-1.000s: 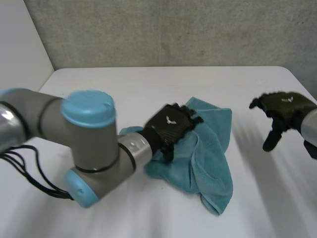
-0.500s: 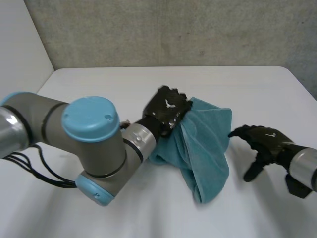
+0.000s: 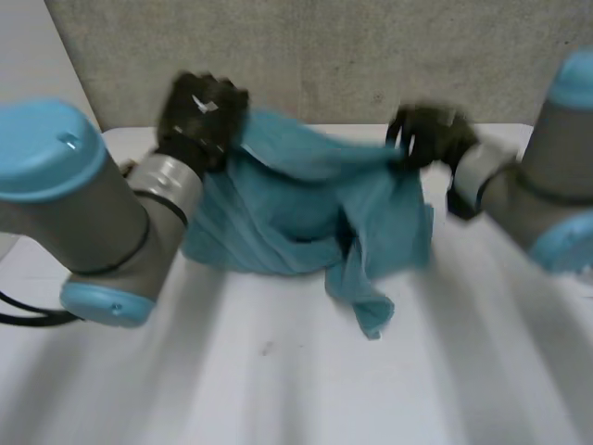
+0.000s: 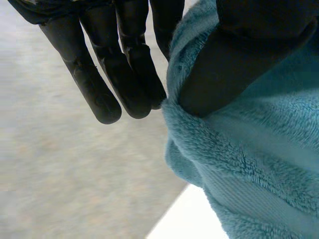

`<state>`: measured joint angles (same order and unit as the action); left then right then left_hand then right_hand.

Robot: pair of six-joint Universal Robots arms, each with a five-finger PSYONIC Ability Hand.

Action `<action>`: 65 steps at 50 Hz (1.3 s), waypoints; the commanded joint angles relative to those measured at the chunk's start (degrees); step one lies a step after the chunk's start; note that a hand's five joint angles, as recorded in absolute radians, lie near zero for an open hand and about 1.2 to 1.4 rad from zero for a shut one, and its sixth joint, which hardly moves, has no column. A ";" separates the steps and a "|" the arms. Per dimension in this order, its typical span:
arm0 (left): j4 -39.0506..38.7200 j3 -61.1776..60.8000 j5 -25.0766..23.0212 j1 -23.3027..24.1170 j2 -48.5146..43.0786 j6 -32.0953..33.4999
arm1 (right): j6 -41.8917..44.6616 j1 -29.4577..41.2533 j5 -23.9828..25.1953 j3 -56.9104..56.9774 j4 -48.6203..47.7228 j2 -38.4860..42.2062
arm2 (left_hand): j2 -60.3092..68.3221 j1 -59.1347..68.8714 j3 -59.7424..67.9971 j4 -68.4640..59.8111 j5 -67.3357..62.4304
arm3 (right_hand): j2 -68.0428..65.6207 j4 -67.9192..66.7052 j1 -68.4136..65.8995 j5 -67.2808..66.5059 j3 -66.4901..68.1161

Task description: Fold the laundry

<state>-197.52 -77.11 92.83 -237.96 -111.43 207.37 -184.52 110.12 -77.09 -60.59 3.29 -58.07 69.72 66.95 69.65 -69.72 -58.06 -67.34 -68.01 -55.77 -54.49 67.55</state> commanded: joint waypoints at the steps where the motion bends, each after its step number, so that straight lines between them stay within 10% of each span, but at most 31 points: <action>1: 0.65 -2.41 4.81 -0.05 8.40 -0.99 | 9.08 -0.34 6.49 20.67 10.57 -3.19 | 10.28 13.05 10.35 -10.28 -11.94 | -12.66 -11.99 -24.23 -15.51 12.45; 7: 0.39 -9.98 4.64 0.30 13.78 -3.72 | 10.66 0.01 14.24 19.73 14.90 0.05 | 10.28 13.05 10.35 -10.28 -11.94 | -12.66 -11.99 -24.23 -15.51 12.45; 18: 0.65 -19.83 4.81 2.85 11.94 -7.06 | 14.19 0.01 13.81 20.42 16.84 11.75 | 10.28 13.05 10.35 -10.28 -11.94 | -12.66 -11.99 -24.23 -15.51 12.45; 20: 0.65 -19.57 4.90 2.77 8.79 -6.98 | 14.27 0.09 12.50 21.65 17.10 16.22 | -0.89 1.88 -0.82 0.89 -0.77 | 16.02 16.69 4.44 13.17 -16.23; 26: 0.65 -18.16 4.90 1.80 4.73 -6.71 | 13.75 0.27 7.31 21.92 17.28 17.91 | -19.64 -16.87 -19.57 19.64 17.98 | 38.41 39.09 26.84 35.57 -38.63; 48: 1.88 -16.58 3.41 -6.29 4.11 -6.80 | 15.14 -10.18 1.42 -19.89 10.43 -11.27 | -48.91 -46.14 -48.84 48.91 47.25 | 39.42 40.10 27.85 36.58 -39.64; 56: 7.40 -12.55 -9.93 -6.46 2.10 -6.97 | 20.34 -11.24 1.95 -29.40 4.19 -12.77 | -51.94 -49.17 -51.87 51.94 50.28 | 39.42 40.10 27.85 36.57 -39.63; 65: 16.82 -1.37 -13.29 -6.29 -7.40 -6.80 | 20.51 -11.33 2.83 -31.96 2.16 -12.68 | -49.75 -46.98 -49.68 49.75 48.09 | 39.42 40.10 27.85 36.58 -39.64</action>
<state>-187.23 -86.61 81.43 -244.35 -112.17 200.41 -163.92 98.72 -75.00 -91.38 6.48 -70.88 16.15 16.33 16.16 -16.10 -6.06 -25.60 -24.13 -21.63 -14.15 24.70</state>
